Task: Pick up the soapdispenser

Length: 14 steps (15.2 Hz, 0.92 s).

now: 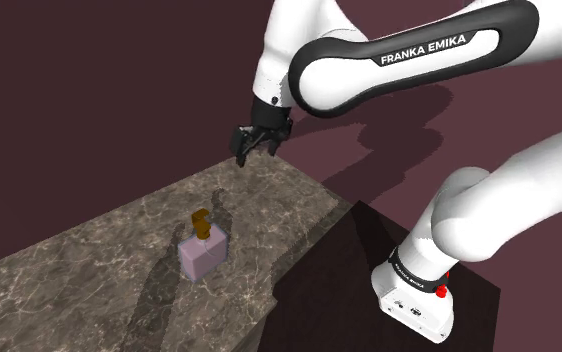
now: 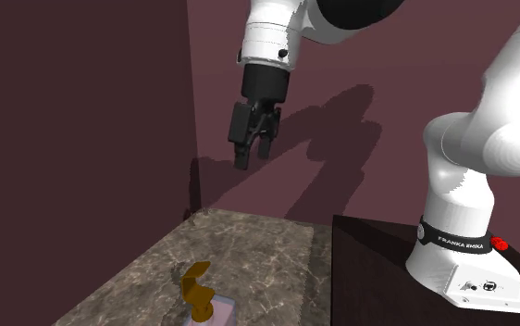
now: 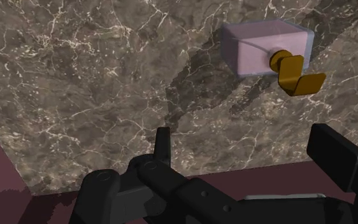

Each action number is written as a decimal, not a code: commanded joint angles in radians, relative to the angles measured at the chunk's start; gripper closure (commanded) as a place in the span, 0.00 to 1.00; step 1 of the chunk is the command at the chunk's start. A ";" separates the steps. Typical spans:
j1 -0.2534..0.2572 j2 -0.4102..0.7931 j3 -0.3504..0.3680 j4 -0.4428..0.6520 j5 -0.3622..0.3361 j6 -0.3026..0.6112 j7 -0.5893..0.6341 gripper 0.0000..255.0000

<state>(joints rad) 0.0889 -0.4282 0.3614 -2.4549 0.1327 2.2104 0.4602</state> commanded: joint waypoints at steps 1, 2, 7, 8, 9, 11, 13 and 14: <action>-0.005 0.071 0.035 0.019 -0.013 0.056 0.039 0.00; -0.006 0.104 0.053 0.025 -0.023 0.083 0.061 0.00; -0.020 0.286 0.138 0.079 -0.114 0.206 0.197 0.00; -0.023 0.326 0.153 0.094 -0.143 0.227 0.230 0.00; -0.024 0.367 0.166 0.111 -0.176 0.247 0.265 0.00; -0.019 0.451 0.183 0.149 -0.251 0.280 0.341 0.00; -0.002 0.536 0.186 0.192 -0.333 0.305 0.419 0.00; 0.002 0.547 0.181 0.189 -0.344 0.316 0.428 0.00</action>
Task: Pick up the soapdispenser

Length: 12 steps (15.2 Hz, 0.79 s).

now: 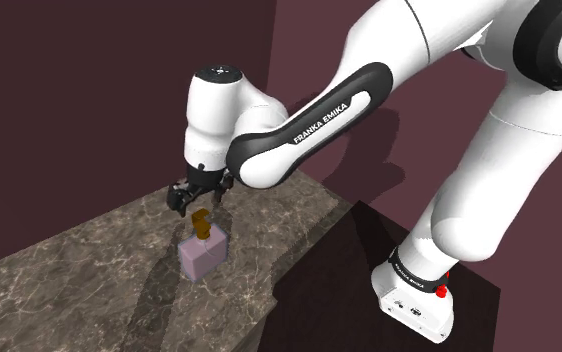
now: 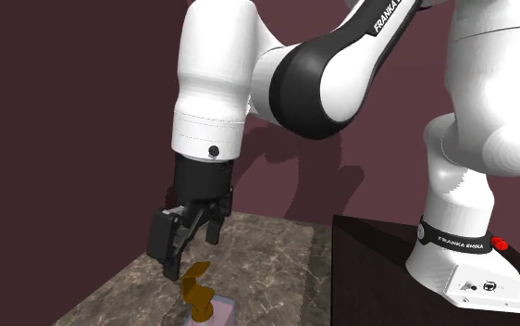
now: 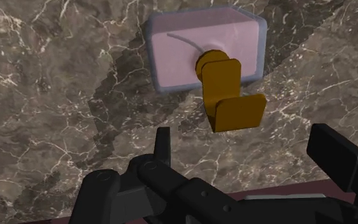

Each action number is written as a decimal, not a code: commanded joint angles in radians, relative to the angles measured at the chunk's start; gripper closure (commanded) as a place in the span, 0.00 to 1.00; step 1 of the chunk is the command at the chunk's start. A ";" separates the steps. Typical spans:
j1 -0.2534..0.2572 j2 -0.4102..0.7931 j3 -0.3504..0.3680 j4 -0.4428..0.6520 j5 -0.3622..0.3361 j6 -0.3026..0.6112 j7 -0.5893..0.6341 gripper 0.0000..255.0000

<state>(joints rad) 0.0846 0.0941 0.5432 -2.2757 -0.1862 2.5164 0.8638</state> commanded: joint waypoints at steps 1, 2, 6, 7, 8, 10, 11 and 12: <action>0.008 0.035 -0.004 0.007 -0.037 0.022 0.033 0.00; 0.011 0.046 -0.008 0.004 -0.050 0.033 0.043 0.00; 0.022 0.091 -0.025 -0.005 -0.104 0.078 0.083 0.00; 0.025 0.098 -0.028 -0.006 -0.112 0.084 0.089 0.00; 0.025 0.098 -0.028 -0.006 -0.111 0.084 0.089 0.00; 0.024 0.096 -0.028 -0.007 -0.110 0.084 0.088 1.00; 0.025 0.096 -0.028 -0.007 -0.111 0.085 0.088 1.00; 0.025 0.096 -0.028 -0.007 -0.111 0.085 0.088 1.00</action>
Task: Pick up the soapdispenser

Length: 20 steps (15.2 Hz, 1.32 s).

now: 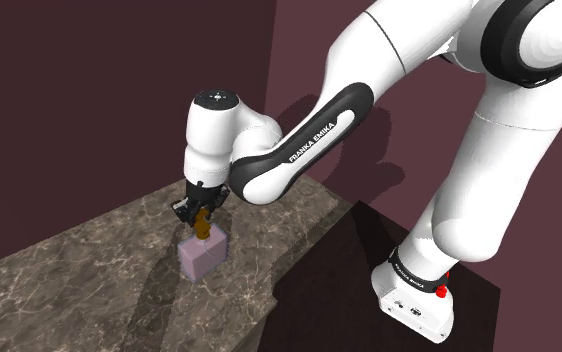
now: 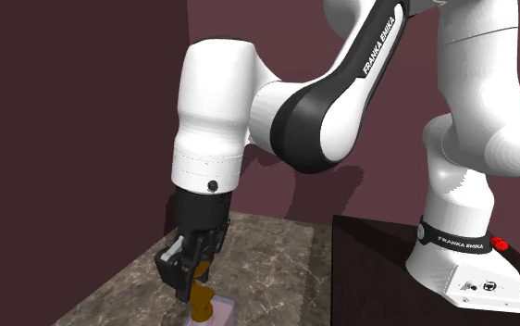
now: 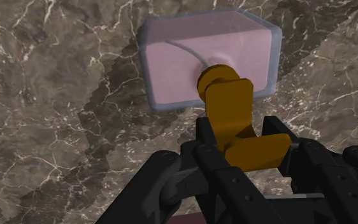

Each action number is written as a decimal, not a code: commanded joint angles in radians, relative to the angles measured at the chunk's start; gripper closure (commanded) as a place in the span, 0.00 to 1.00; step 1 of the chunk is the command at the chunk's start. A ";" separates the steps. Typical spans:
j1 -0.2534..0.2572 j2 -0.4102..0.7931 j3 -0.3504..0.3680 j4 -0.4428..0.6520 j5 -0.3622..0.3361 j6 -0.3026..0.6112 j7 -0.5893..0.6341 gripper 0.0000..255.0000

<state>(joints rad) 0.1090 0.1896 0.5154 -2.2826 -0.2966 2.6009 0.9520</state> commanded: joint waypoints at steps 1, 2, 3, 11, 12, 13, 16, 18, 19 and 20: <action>0.000 0.001 0.000 -0.001 0.000 0.000 0.000 1.00; 0.000 0.000 0.000 -0.001 0.000 0.001 0.000 1.00; 0.000 0.000 0.000 -0.001 0.000 0.001 0.000 1.00; -0.013 -0.043 0.019 0.009 0.053 -0.045 -0.040 1.00; -0.015 -0.054 0.022 0.012 0.066 -0.056 -0.049 1.00; -0.018 -0.065 0.026 0.015 0.078 -0.067 -0.059 1.00; -0.023 -0.097 0.033 0.025 0.113 -0.103 -0.085 1.00; -0.026 -0.117 0.037 0.034 0.135 -0.127 -0.102 1.00; -0.027 -0.126 0.038 0.038 0.145 -0.139 -0.110 1.00; -0.028 -0.136 0.040 0.043 0.155 -0.151 -0.117 1.00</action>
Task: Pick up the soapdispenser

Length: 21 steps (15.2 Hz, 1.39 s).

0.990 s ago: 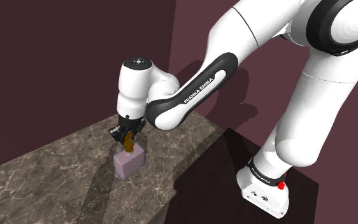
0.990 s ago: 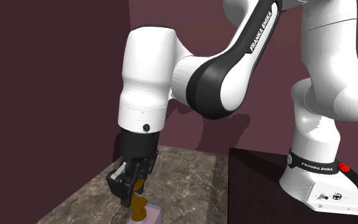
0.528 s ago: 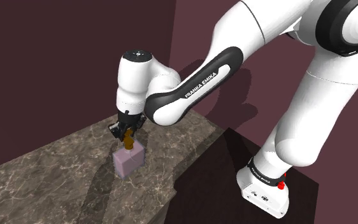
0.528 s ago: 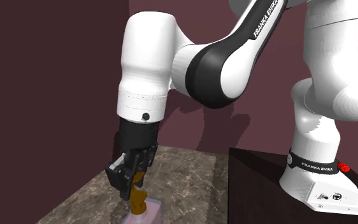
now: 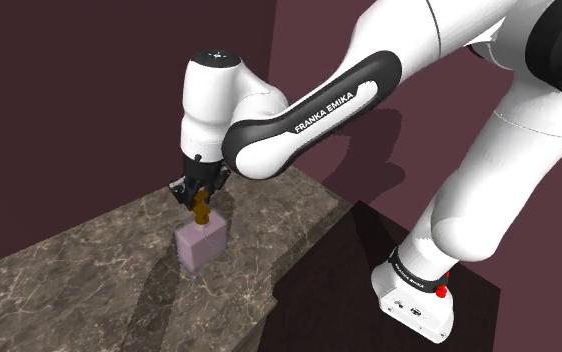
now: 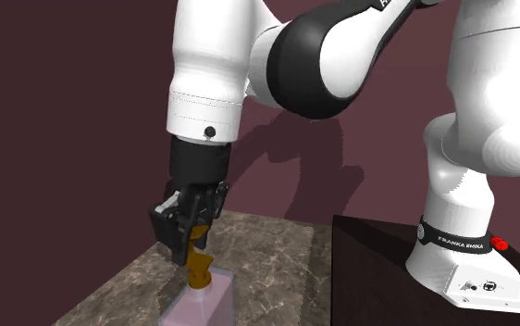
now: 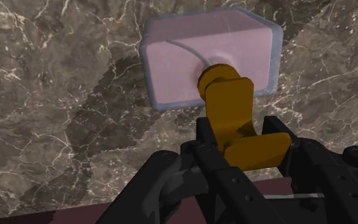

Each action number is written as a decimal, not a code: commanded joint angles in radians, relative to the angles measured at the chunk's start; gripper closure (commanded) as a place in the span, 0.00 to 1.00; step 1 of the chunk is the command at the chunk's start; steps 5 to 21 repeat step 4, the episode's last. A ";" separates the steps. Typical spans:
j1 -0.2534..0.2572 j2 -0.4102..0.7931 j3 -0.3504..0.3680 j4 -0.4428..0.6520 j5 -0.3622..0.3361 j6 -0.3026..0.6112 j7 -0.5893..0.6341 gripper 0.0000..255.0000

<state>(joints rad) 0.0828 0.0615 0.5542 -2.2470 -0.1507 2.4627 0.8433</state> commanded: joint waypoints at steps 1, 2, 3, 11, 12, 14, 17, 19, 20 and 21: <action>-0.002 -0.017 0.002 0.012 0.019 -0.026 -0.016 1.00; -0.003 -0.026 0.002 0.017 0.028 -0.038 -0.022 1.00; -0.003 -0.027 0.002 0.018 0.029 -0.040 -0.023 1.00; -0.003 -0.028 0.002 0.018 0.029 -0.040 -0.024 1.00; -0.003 -0.028 0.002 0.018 0.029 -0.040 -0.024 1.00; -0.003 -0.028 0.002 0.018 0.029 -0.040 -0.024 1.00; -0.003 -0.028 0.002 0.018 0.029 -0.040 -0.024 1.00; -0.003 -0.028 0.002 0.018 0.029 -0.040 -0.024 1.00; -0.003 -0.028 0.002 0.018 0.029 -0.040 -0.024 1.00; -0.003 -0.028 0.002 0.018 0.029 -0.040 -0.024 1.00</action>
